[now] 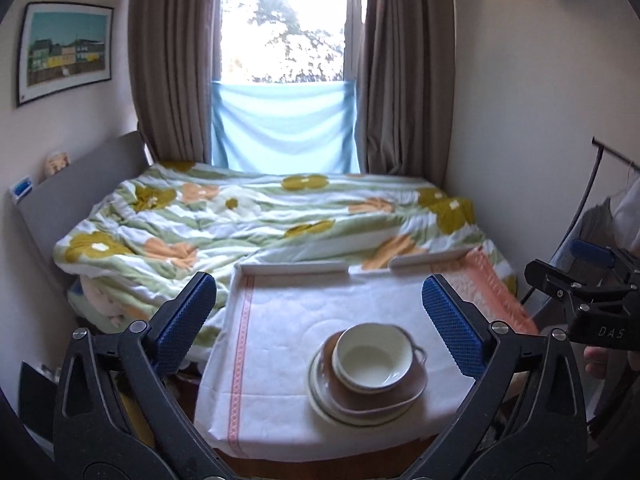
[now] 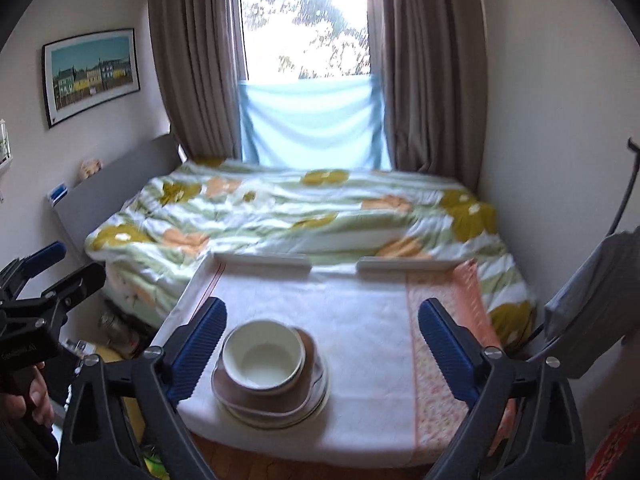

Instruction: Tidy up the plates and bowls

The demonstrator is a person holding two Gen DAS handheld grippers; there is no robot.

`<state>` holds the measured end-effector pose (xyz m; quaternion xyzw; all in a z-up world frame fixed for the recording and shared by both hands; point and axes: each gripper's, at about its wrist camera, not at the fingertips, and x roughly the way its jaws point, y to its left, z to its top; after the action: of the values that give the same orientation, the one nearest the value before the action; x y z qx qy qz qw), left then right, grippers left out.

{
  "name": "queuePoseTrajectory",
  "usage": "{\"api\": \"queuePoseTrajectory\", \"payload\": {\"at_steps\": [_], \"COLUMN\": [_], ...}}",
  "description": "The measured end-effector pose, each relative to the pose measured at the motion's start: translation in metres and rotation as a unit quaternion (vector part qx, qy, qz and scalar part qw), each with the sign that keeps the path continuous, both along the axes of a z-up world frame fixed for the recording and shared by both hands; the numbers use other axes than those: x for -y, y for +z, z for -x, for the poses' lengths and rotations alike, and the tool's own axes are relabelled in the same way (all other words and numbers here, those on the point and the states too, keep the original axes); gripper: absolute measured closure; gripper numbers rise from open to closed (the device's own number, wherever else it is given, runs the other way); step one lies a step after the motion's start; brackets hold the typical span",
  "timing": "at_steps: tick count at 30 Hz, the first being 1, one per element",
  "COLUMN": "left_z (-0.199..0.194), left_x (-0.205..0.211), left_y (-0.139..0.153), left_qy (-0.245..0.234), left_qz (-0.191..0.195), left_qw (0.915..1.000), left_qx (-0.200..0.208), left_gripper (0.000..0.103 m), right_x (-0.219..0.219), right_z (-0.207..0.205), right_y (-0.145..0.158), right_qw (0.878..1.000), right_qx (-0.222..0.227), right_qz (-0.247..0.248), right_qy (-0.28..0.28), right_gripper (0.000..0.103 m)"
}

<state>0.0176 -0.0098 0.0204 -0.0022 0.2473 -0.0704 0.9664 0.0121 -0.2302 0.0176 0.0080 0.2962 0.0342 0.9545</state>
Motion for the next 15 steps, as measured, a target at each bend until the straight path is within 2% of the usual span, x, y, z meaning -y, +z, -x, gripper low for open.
{"api": "queuePoseTrajectory", "payload": {"at_steps": [5,9,15], "left_z": [0.015,0.023,0.027], "left_x": [0.01,0.015,0.027], "left_y": [0.009,0.012,0.011], "left_qy": [0.005,0.018,0.013], "left_qz": [0.014,0.009,0.001], "left_qw": [0.9995,0.9991,0.9991], "left_qx": [0.028,0.037,0.041], "left_gripper": [0.0,0.0,0.0], "right_x": [0.012,0.018,0.025], "right_z": [0.013,0.022,0.03], "right_y": [0.015,0.014,0.017], "right_qw": [0.999,0.998,0.997], "right_qx": [0.043,0.054,0.066], "right_qz": [0.008,0.003,0.004], "right_qy": [-0.028,-0.035,-0.044], "right_gripper": [0.001,0.001,0.001]}}
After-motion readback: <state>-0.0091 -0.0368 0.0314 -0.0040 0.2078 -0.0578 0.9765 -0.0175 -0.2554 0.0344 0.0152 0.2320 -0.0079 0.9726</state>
